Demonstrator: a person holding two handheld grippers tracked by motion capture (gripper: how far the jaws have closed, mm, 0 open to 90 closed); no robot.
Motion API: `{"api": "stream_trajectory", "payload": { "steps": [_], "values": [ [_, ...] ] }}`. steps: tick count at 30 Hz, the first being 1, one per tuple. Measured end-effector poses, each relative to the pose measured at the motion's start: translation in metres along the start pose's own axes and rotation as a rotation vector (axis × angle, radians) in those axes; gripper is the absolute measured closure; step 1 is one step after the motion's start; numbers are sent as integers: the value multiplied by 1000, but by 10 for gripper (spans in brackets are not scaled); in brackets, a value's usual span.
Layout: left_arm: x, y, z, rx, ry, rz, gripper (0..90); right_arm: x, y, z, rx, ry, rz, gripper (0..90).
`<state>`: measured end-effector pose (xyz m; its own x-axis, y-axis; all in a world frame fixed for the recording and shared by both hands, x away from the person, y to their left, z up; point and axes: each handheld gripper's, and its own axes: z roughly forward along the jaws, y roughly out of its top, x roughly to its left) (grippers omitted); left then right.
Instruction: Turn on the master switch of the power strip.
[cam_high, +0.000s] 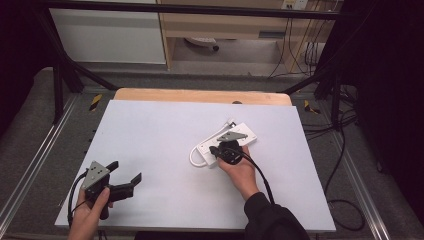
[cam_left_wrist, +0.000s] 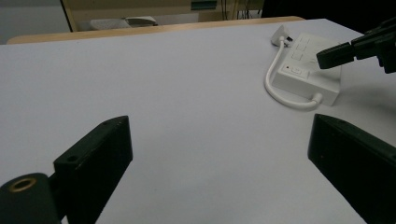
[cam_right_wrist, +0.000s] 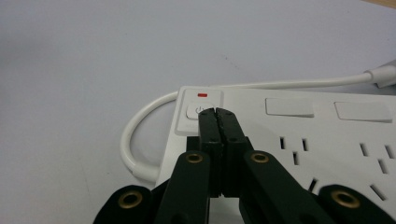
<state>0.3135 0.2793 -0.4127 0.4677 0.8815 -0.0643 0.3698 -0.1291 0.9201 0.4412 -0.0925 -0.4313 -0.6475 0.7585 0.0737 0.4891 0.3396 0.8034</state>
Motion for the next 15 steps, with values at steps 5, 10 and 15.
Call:
{"api": "stream_trajectory", "payload": {
  "steps": [5,10,15],
  "values": [
    [0,0,1,2,-1,-3,66,1,3,4,1,-2,-3,900],
    [0,0,0,-1,0,-3,66,6,10,13,3,3,-18,900],
    [0,0,0,-1,-2,-1,66,11,16,22,7,2,-26,900]
  ]
}}
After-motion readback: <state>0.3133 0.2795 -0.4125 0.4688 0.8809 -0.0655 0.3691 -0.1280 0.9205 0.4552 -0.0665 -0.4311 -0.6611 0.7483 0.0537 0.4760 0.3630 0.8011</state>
